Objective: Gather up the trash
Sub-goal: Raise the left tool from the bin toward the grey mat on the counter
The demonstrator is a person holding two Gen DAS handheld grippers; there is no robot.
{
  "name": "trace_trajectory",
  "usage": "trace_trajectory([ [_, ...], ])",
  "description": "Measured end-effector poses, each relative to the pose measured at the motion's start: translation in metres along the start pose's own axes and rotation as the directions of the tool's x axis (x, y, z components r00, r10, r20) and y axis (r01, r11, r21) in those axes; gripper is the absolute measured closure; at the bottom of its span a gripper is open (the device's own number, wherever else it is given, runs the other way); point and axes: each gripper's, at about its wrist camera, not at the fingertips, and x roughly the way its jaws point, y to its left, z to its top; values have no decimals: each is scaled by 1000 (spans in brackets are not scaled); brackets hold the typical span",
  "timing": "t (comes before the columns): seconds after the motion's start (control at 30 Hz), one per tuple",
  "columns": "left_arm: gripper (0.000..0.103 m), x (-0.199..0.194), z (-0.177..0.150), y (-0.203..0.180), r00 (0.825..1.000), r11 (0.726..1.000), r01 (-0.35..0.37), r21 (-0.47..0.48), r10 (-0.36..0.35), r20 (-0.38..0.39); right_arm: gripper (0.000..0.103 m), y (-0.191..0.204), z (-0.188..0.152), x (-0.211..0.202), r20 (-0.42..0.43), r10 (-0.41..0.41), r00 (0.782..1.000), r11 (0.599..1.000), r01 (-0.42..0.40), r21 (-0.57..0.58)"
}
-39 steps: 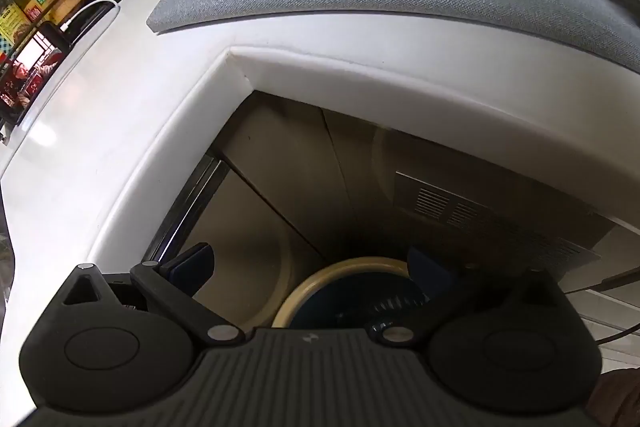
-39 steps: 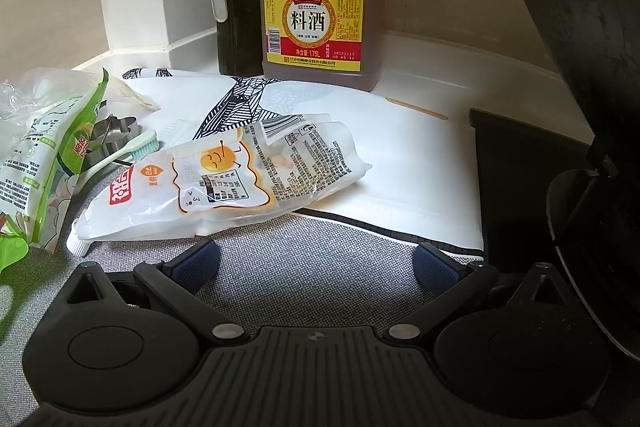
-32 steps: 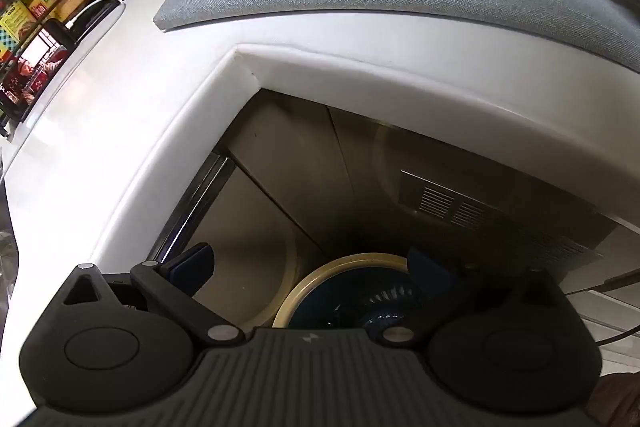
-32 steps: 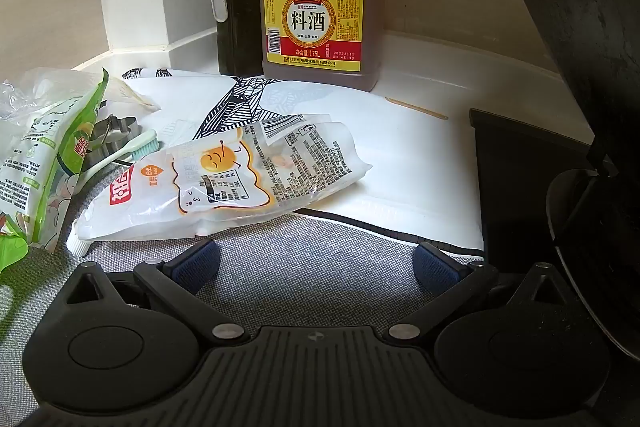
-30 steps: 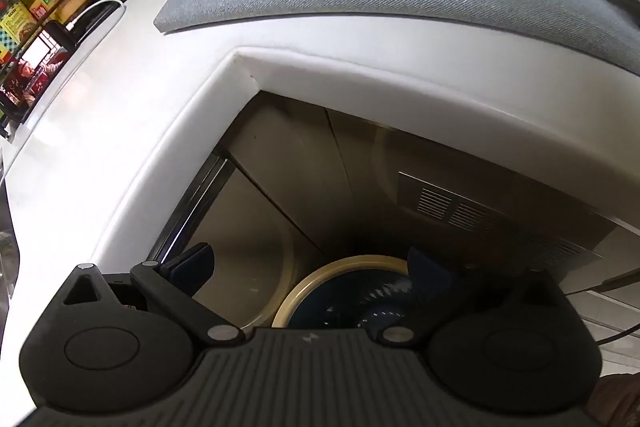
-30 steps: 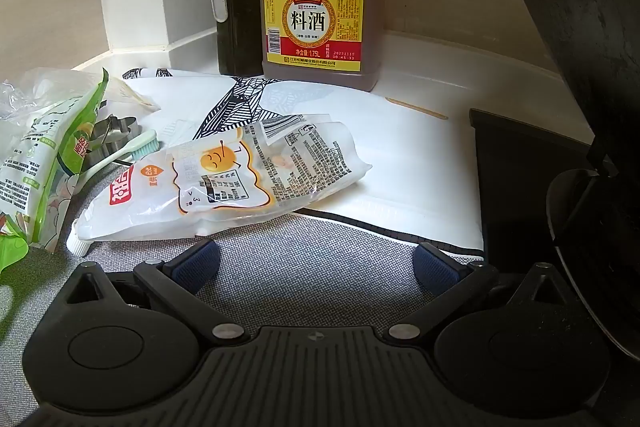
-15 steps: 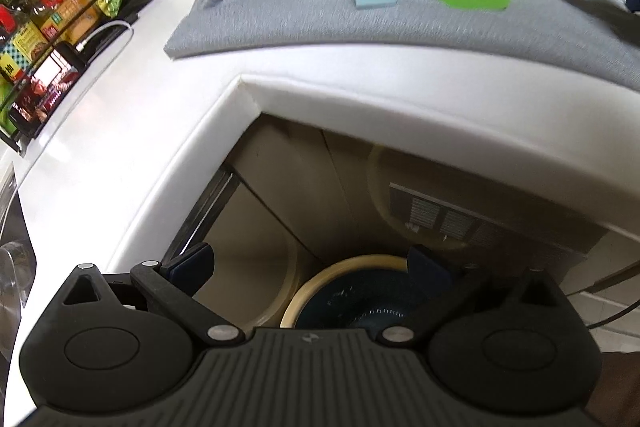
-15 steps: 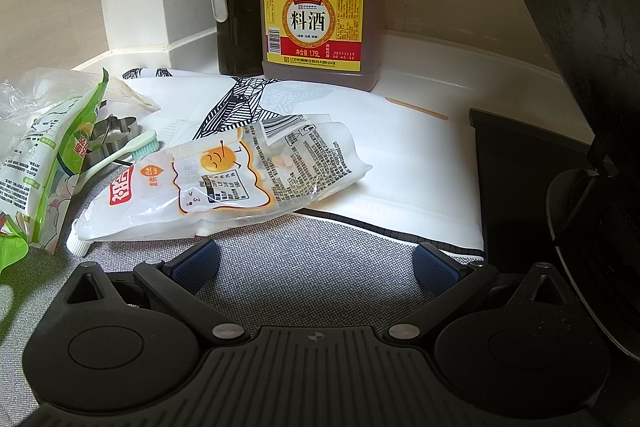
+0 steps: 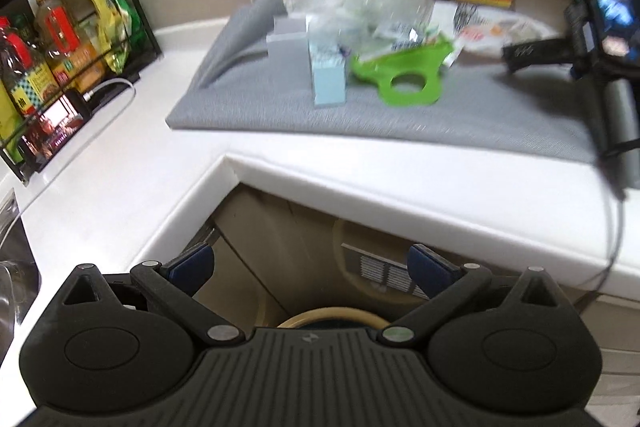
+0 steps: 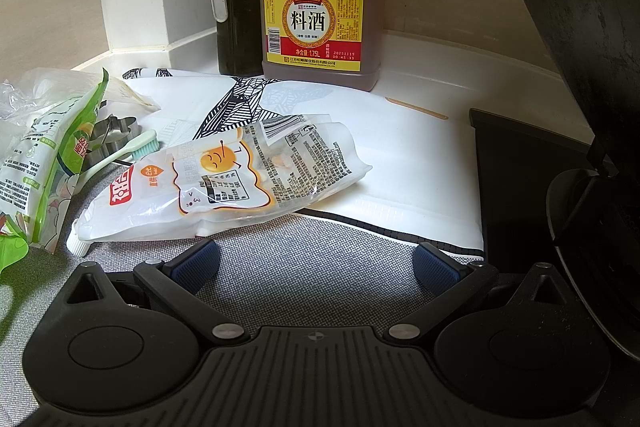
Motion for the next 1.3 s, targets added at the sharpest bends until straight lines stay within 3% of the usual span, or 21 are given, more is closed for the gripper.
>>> trace_trajectory([
  [0.17,0,-39,-7,3,995,1000,20,-16,-18,101,0,0,0,0,0,0,1000,1000,0,0],
  [0.5,0,-88,-26,5,980,997,72,-32,-64,187,0,0,0,0,0,0,1000,1000,0,0],
  [0.87,0,-97,-30,12,978,996,80,-38,-71,197,0,0,0,0,0,0,1000,1000,0,0],
  [1.3,0,-59,-18,28,988,994,86,-71,-76,135,0,0,0,0,0,0,1000,1000,0,0],
])
